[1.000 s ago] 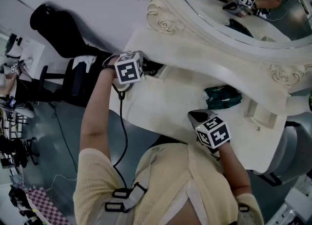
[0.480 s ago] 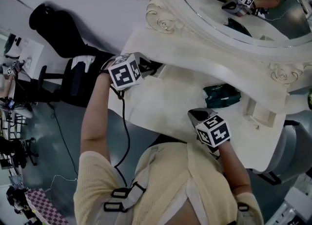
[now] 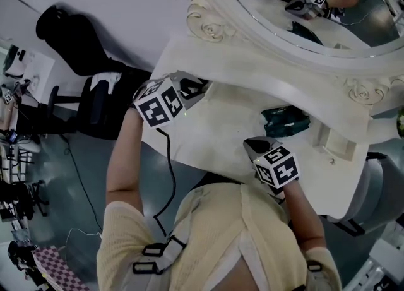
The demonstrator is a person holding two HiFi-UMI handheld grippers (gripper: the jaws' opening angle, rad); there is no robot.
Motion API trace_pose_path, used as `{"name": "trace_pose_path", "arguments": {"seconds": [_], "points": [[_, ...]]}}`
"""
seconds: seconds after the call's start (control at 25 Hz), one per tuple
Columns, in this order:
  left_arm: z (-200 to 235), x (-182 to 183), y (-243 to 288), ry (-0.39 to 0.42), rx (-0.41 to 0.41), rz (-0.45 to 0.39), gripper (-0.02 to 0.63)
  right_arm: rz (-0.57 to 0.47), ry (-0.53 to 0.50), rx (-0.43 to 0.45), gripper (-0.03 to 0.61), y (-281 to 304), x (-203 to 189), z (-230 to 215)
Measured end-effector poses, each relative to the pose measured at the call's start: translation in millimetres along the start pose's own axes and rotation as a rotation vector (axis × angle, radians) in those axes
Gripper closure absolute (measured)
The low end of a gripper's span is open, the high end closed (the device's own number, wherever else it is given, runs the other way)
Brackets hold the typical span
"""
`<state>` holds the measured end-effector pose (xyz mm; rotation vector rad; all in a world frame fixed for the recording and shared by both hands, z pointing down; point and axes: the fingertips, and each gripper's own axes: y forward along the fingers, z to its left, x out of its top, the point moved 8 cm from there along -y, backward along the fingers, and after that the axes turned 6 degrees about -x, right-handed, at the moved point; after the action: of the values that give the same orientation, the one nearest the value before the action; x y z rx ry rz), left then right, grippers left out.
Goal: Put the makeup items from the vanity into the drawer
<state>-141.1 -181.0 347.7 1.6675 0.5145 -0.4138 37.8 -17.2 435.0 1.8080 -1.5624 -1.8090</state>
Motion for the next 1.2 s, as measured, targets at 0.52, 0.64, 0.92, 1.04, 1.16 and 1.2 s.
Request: {"name": "trace_pose_path", "arguments": {"seconds": [0.52, 0.64, 0.92, 1.04, 1.16, 1.2], "points": [[-28.4, 1.4, -3.8, -0.091, 0.158, -0.067, 0.611, -0.035, 0.014, -0.045, 0.577, -11.5, 4.8, -7.3], [-35.2, 1.2, -5.1, -0.114, 0.192, -0.087, 0.611, -0.044, 0.014, -0.054, 0.577, -13.7, 6.7, -7.9], [-48.5, 8.2, -4.0, -0.158, 0.276, -0.199, 0.611, -0.068, 0.019, -0.078, 0.577, -18.4, 12.5, -10.0], [-52.9, 13.2, -4.3, -0.170, 0.311, -0.262, 0.611, -0.083, 0.023, -0.086, 0.577, -21.1, 14.4, -10.3], [-57.6, 16.5, -4.3, -0.216, 0.326, -0.333, 0.611, -0.098, 0.027, -0.096, 0.577, -23.8, 15.4, -10.8], [-58.5, 16.9, -4.5, -0.233, 0.330, -0.349, 0.611, -0.101, 0.029, -0.099, 0.577, -24.4, 15.7, -11.0]]}}
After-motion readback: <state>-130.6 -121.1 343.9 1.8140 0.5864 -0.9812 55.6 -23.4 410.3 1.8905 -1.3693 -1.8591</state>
